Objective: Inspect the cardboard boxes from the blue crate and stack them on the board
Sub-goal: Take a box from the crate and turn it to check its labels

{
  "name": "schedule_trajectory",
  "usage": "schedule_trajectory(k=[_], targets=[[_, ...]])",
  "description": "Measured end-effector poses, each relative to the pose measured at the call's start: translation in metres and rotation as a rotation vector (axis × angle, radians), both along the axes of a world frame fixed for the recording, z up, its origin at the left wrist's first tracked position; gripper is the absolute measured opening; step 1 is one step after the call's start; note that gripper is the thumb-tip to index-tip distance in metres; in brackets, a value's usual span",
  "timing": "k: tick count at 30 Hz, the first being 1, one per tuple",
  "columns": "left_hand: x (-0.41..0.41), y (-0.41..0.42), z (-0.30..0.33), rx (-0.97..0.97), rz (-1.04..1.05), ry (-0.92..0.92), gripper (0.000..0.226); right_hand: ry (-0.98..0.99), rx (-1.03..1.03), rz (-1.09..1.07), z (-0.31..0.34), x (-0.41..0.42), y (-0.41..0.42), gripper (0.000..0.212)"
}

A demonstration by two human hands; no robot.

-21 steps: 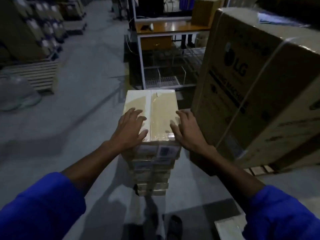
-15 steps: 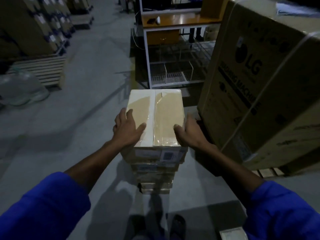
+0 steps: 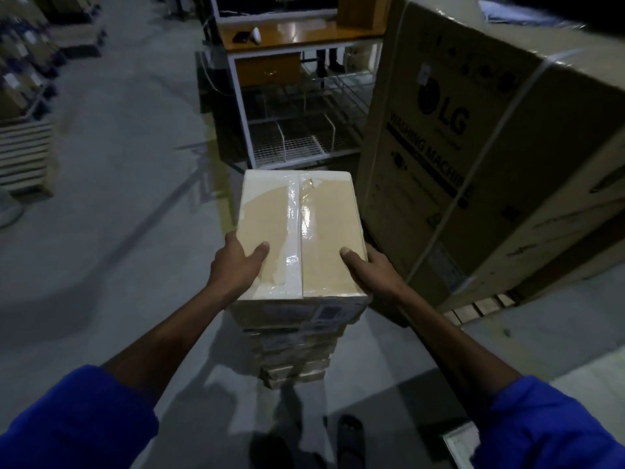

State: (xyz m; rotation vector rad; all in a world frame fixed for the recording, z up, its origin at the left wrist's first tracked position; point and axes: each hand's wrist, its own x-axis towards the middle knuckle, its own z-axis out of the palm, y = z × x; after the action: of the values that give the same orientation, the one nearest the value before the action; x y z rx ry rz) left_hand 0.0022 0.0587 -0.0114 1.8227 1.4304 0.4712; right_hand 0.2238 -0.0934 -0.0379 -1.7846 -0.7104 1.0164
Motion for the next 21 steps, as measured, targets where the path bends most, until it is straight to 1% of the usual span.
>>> schedule_trajectory(k=[1,4,5,6,8,12,15,16,19,21], targets=[[0.003,0.001,0.004,0.023,-0.038,-0.011,0.066,0.002,0.009,-0.029,0.002,-0.002,-0.005,0.084],[0.021,0.000,0.018,0.099,-0.142,-0.014,0.064,-0.002,0.054,-0.138,0.015,-0.006,-0.024,0.042],[0.030,-0.002,0.022,0.114,-0.180,-0.020,0.063,-0.015,0.066,-0.197,0.015,-0.005,-0.032,0.035],[0.039,-0.006,0.025,0.129,-0.220,-0.029,0.063,-0.027,0.074,-0.259,0.018,-0.005,-0.042,0.034],[0.057,-0.018,0.028,0.156,-0.302,-0.045,0.064,-0.039,0.089,-0.387,0.020,-0.002,-0.065,0.039],[0.093,-0.056,0.027,0.140,-0.461,-0.058,0.065,-0.084,0.079,-0.545,0.028,-0.001,-0.125,0.040],[0.124,-0.093,0.024,0.105,-0.586,-0.085,0.065,-0.093,0.071,-0.673,0.033,-0.002,-0.179,0.026],[0.135,-0.108,0.024,0.099,-0.630,-0.092,0.065,-0.093,0.065,-0.718,0.035,-0.002,-0.198,0.025],[0.162,-0.153,0.024,0.097,-0.758,-0.086,0.065,-0.091,0.037,-0.825,0.034,-0.001,-0.253,0.035],[0.176,-0.186,0.023,0.093,-0.831,-0.080,0.066,-0.094,0.029,-0.878,0.034,-0.001,-0.290,0.036]])
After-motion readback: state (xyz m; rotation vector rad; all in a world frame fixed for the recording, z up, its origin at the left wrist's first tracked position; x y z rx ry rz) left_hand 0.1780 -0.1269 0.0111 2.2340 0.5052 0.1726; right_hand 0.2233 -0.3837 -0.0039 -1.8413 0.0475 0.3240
